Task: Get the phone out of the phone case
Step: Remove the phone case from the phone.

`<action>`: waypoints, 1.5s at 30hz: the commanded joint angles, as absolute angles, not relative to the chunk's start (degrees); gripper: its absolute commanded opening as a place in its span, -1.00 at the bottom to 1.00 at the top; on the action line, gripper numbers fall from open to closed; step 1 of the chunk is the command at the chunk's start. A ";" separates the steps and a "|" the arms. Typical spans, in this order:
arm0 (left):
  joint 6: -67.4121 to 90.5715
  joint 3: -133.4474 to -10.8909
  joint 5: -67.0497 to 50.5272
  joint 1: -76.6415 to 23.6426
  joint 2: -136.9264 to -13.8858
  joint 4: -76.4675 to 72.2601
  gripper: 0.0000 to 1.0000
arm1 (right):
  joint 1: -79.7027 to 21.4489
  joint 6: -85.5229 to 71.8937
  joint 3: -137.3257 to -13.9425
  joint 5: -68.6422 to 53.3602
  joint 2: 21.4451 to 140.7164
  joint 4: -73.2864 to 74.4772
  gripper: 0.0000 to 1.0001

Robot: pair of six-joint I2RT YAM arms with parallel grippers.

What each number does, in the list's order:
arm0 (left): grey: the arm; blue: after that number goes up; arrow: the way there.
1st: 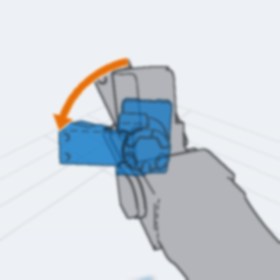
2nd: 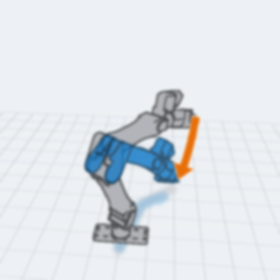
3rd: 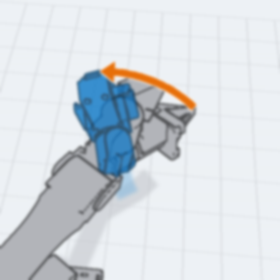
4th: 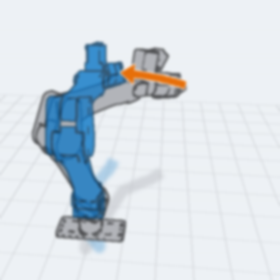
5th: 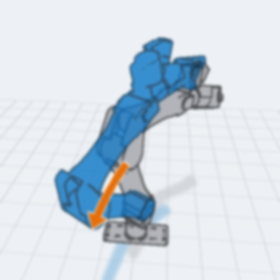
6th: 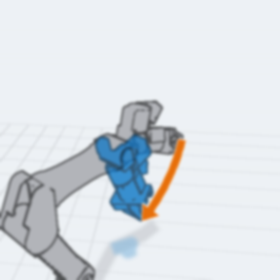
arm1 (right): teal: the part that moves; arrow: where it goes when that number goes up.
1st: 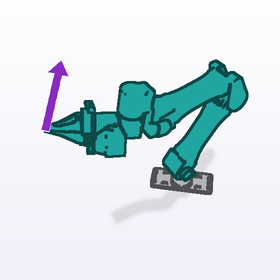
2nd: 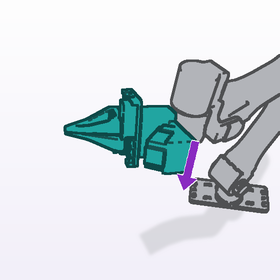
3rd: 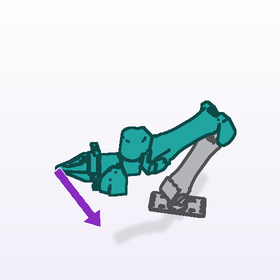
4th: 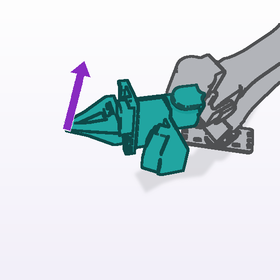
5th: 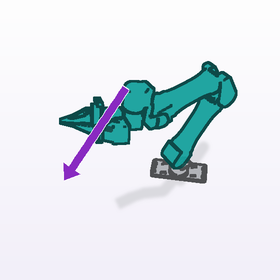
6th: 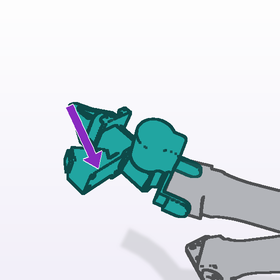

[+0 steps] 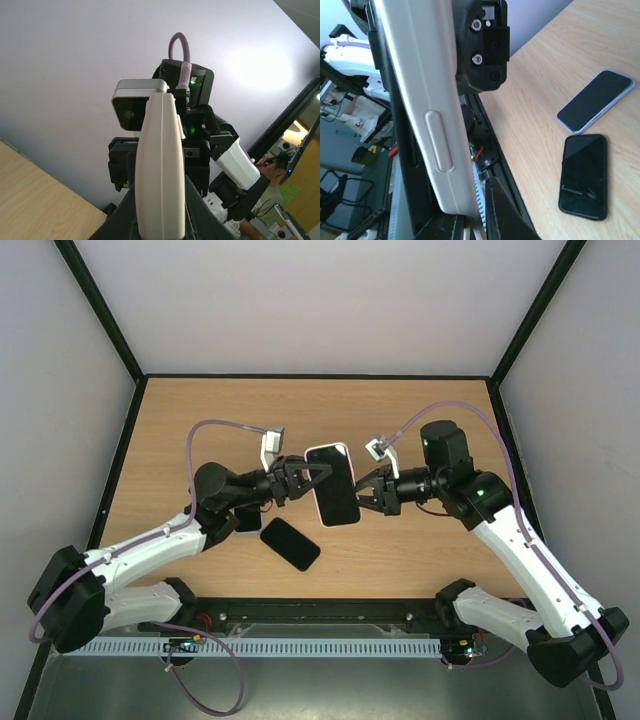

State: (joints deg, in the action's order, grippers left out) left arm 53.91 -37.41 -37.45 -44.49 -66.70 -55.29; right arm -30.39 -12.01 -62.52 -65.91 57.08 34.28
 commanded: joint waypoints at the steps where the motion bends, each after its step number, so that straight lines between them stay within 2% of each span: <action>1: 56.05 -36.53 -39.71 -44.85 -71.09 -45.38 -0.90 | -31.29 -17.31 -66.29 -65.23 55.61 19.12 -0.95; 4: 55.46 -38.21 -37.12 -42.58 -71.63 -41.15 -0.86 | -31.29 -16.90 -64.86 -60.70 54.69 25.45 -0.96; 7: 54.86 -40.22 -35.25 -40.87 -72.65 -39.13 -0.71 | -31.29 -17.14 -61.94 -53.74 54.94 31.31 -0.96; 10: 54.78 -42.57 -34.83 -39.35 -73.43 -38.19 -0.31 | -30.93 -19.52 -57.99 -44.35 54.98 33.65 -0.96; 12: 52.16 -45.89 -31.76 -38.95 -73.37 -32.11 -0.07 | -30.47 -21.61 -54.84 -38.06 54.76 34.11 -0.96; 16: 49.17 -52.03 -19.92 -38.80 -72.93 -19.51 0.12 | -29.26 -25.18 -50.42 -34.04 54.50 34.29 -0.96; 19: 50.08 -53.78 -14.12 -38.96 -73.48 -17.44 0.23 | -28.73 -28.34 -47.32 -31.45 53.82 33.51 -0.96; 26: 42.52 -52.96 2.50 -47.47 -72.83 -10.71 0.18 | -26.44 -34.62 -44.70 -19.78 54.18 38.16 -0.96; 33: 33.46 -55.43 16.21 -58.64 -77.03 -5.17 0.07 | -23.76 -36.13 -46.07 -15.96 57.58 41.68 -0.96; 45: 20.83 -55.90 30.31 -73.69 -85.92 -5.83 0.12 | -22.85 -35.02 -38.93 -15.16 62.30 31.44 -0.96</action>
State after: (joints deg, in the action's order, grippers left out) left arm 25.52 -54.57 22.92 -71.31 -83.83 -7.22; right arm -23.20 -35.18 -38.96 -16.10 60.23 38.13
